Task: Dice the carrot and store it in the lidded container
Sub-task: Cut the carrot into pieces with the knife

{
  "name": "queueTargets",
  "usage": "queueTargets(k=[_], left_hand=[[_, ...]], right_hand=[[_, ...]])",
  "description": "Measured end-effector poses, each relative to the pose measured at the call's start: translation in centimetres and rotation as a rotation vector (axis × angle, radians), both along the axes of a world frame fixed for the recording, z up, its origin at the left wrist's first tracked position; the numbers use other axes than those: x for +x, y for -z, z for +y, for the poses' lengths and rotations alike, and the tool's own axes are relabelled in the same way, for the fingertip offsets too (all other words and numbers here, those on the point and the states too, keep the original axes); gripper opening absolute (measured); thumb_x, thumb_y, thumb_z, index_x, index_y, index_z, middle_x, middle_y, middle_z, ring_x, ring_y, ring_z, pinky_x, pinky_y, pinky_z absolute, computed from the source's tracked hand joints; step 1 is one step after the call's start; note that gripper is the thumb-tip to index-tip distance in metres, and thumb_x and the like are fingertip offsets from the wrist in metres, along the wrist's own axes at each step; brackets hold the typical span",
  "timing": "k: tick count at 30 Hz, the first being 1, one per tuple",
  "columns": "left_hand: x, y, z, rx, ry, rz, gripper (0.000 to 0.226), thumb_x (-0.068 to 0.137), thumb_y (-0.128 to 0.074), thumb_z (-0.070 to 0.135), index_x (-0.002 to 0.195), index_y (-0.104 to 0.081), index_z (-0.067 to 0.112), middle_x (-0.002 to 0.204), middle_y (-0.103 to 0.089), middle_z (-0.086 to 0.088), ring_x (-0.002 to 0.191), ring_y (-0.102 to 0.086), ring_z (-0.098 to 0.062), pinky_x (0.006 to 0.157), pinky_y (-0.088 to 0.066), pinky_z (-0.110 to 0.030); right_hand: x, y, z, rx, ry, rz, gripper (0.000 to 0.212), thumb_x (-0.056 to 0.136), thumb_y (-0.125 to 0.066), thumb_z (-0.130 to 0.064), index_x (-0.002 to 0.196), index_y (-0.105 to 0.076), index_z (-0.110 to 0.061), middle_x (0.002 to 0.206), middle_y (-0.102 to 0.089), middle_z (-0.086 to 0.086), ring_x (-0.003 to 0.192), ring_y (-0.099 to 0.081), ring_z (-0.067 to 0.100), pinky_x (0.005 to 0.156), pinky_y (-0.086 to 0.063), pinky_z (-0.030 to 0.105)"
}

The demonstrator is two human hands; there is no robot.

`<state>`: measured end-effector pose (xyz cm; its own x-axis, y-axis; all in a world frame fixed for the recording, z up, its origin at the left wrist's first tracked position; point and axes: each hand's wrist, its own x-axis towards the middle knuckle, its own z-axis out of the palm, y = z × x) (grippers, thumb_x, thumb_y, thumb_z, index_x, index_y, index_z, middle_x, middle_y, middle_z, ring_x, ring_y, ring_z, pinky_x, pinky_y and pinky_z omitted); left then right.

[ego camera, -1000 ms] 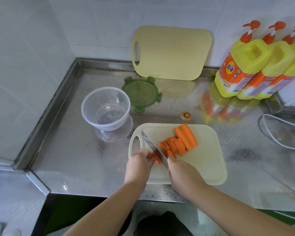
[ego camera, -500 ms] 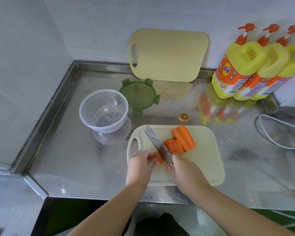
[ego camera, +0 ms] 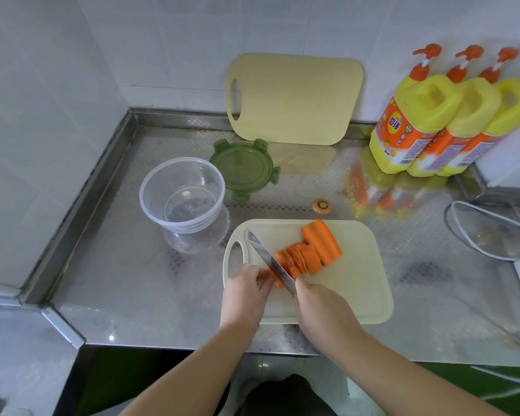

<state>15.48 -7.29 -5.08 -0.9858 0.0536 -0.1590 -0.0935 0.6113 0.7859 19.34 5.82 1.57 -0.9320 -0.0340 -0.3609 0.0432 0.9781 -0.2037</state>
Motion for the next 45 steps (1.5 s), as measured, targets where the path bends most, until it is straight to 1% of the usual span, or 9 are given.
queueTargets(k=[8, 16, 21, 24, 27, 30, 35, 39, 45], left_hand=[[-0.2, 0.2, 0.1, -0.028, -0.004, 0.028, 0.007, 0.086, -0.069, 0.020, 0.080, -0.067, 0.020, 0.086, -0.065, 0.007, 0.079, -0.061, -0.011, 0.074, -0.051, -0.029], [-0.6, -0.1, 0.1, -0.042, -0.002, -0.005, 0.009, 0.086, -0.068, 0.018, 0.078, -0.067, 0.015, 0.085, -0.065, 0.005, 0.075, -0.062, -0.010, 0.068, -0.048, -0.020], [-0.8, 0.1, 0.0, -0.046, -0.009, -0.045, 0.009, 0.085, -0.069, 0.019, 0.081, -0.067, 0.011, 0.087, -0.066, 0.001, 0.079, -0.062, -0.014, 0.074, -0.051, -0.029], [-0.8, -0.2, 0.1, -0.044, -0.002, -0.047, 0.010, 0.085, -0.069, 0.017, 0.076, -0.066, 0.015, 0.086, -0.065, 0.001, 0.079, -0.061, -0.016, 0.074, -0.050, -0.029], [-0.7, -0.8, 0.1, -0.034, 0.012, -0.039, 0.028, 0.085, -0.067, 0.013, 0.064, -0.057, 0.029, 0.083, -0.062, 0.006, 0.078, -0.059, -0.012, 0.072, -0.047, -0.024], [-0.6, -0.9, 0.1, -0.021, 0.007, -0.032, 0.020, 0.085, -0.067, 0.014, 0.070, -0.060, 0.026, 0.081, -0.062, 0.008, 0.077, -0.059, -0.011, 0.072, -0.048, -0.025], [-0.4, -1.1, 0.0, -0.017, -0.006, -0.050, 0.031, 0.086, -0.064, 0.013, 0.066, -0.055, 0.034, 0.084, -0.062, 0.012, 0.081, -0.061, -0.009, 0.078, -0.049, -0.026], [-0.4, -1.1, 0.1, -0.017, 0.000, -0.051, 0.036, 0.087, -0.062, 0.012, 0.062, -0.055, 0.038, 0.083, -0.063, 0.011, 0.079, -0.060, -0.008, 0.075, -0.049, -0.024], [-0.7, -0.3, 0.0, -0.030, 0.004, -0.032, 0.006, 0.088, -0.065, 0.014, 0.086, -0.070, 0.012, 0.088, -0.067, 0.003, 0.081, -0.061, -0.012, 0.071, -0.046, -0.020]], right_hand=[[0.1, 0.6, 0.0, 0.038, -0.023, 0.012, 0.038, 0.095, -0.042, -0.006, 0.132, -0.034, -0.009, 0.104, -0.063, 0.006, 0.093, -0.064, 0.024, 0.064, -0.037, 0.028], [-0.3, 1.3, -0.4, 0.058, -0.031, -0.014, 0.048, 0.094, -0.043, -0.004, 0.139, -0.027, -0.010, 0.104, -0.063, 0.006, 0.094, -0.064, 0.024, 0.067, -0.037, 0.029], [-0.6, 2.0, -0.7, 0.079, -0.025, -0.019, 0.049, 0.094, -0.043, -0.003, 0.139, -0.026, -0.008, 0.103, -0.063, 0.006, 0.092, -0.064, 0.024, 0.066, -0.037, 0.029], [-0.7, 2.1, -0.6, 0.051, -0.017, -0.024, 0.036, 0.095, -0.042, -0.005, 0.131, -0.035, -0.009, 0.091, -0.057, 0.004, 0.083, -0.060, 0.025, 0.064, -0.035, 0.027], [-1.0, 2.2, 0.5, -0.075, 0.038, -0.039, 0.012, 0.098, -0.041, -0.014, 0.109, -0.046, -0.013, 0.071, -0.041, -0.004, 0.076, -0.053, 0.022, 0.054, -0.031, 0.023], [-0.9, 1.9, 1.3, -0.177, 0.097, 0.004, 0.012, 0.100, -0.038, -0.024, 0.089, -0.038, -0.019, 0.066, -0.035, -0.007, 0.071, -0.048, 0.021, 0.054, -0.028, 0.030], [-0.3, 0.4, 0.6, -0.102, 0.036, 0.068, 0.009, 0.098, -0.038, -0.015, 0.106, -0.043, -0.016, 0.090, -0.059, 0.006, 0.088, -0.061, 0.029, 0.062, -0.031, 0.030], [-0.2, 0.1, 0.3, 0.007, -0.018, 0.061, 0.014, 0.099, -0.036, -0.012, 0.111, -0.043, -0.014, 0.090, -0.060, 0.006, 0.088, -0.063, 0.027, 0.058, -0.031, 0.030], [-0.1, 0.3, 0.1, 0.045, -0.053, 0.036, 0.022, 0.094, -0.040, -0.006, 0.115, -0.042, -0.013, 0.097, -0.063, 0.006, 0.087, -0.063, 0.027, 0.060, -0.032, 0.031]])
